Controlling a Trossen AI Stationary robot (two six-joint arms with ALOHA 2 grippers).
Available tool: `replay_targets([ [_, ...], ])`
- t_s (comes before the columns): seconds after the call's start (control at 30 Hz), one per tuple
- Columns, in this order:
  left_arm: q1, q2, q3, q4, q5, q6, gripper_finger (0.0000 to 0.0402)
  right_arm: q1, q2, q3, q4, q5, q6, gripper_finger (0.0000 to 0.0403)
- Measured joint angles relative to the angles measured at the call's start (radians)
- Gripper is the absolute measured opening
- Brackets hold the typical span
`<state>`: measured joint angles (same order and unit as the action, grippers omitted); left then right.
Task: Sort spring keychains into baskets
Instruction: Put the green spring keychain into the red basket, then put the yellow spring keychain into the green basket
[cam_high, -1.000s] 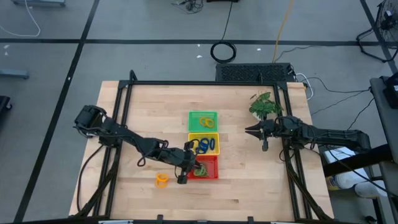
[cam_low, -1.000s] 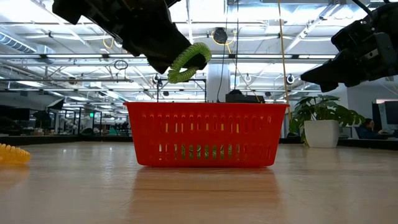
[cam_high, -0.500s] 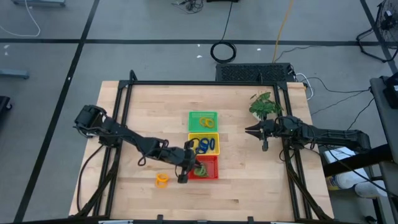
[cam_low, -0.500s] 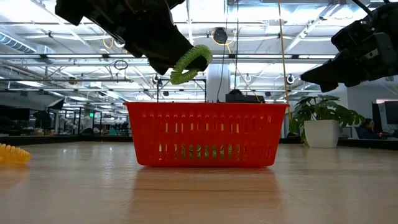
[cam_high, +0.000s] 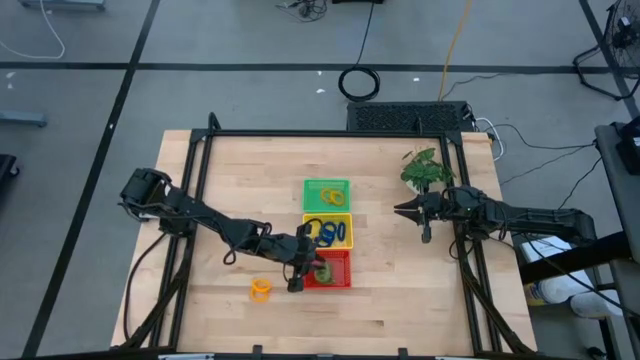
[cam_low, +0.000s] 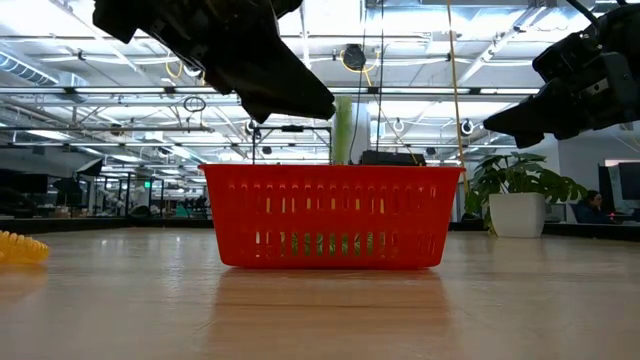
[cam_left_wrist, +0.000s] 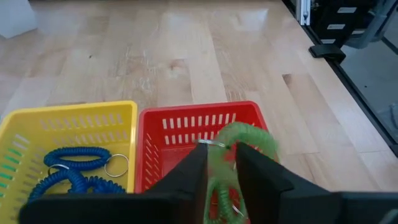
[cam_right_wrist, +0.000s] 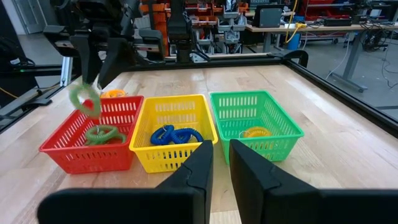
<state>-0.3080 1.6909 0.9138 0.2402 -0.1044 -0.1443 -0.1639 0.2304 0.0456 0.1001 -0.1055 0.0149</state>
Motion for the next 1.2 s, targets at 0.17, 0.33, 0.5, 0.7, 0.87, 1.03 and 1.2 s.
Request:
replay_targets([
  [0.17, 0.000, 0.000, 0.000, 0.000, 0.000, 0.000, 0.0130, 0.000, 0.000, 0.000, 0.000, 0.000, 0.000, 0.0039],
  [0.33, 0.000, 0.000, 0.000, -0.002, 0.000, -0.001, 0.0151, 0.000, 0.000, 0.000, 0.000, 0.000, 0.000, 0.0038],
  [0.5, -0.002, -0.009, 0.000, -0.061, 0.041, -0.041, 0.0156, 0.000, 0.000, 0.000, 0.000, 0.000, 0.000, 0.0039],
  [0.7, -0.008, -0.084, 0.000, -0.274, 0.149, -0.166, 0.0157, 0.000, 0.000, 0.000, 0.000, 0.000, 0.000, 0.0038],
  [0.87, -0.070, -0.164, 0.000, -0.464, 0.190, -0.230, 0.0157, 0.000, 0.000, 0.000, 0.000, 0.000, 0.000, 0.0039],
  [1.03, -0.164, -0.200, 0.001, -0.579, 0.181, -0.254, 0.0157, 0.000, 0.000, 0.000, 0.000, 0.000, 0.000, 0.0038],
  [1.2, -0.259, -0.185, 0.001, -0.631, 0.140, -0.221, 0.0157, 0.000, 0.000, 0.000, 0.000, 0.000, 0.000, 0.0038],
])
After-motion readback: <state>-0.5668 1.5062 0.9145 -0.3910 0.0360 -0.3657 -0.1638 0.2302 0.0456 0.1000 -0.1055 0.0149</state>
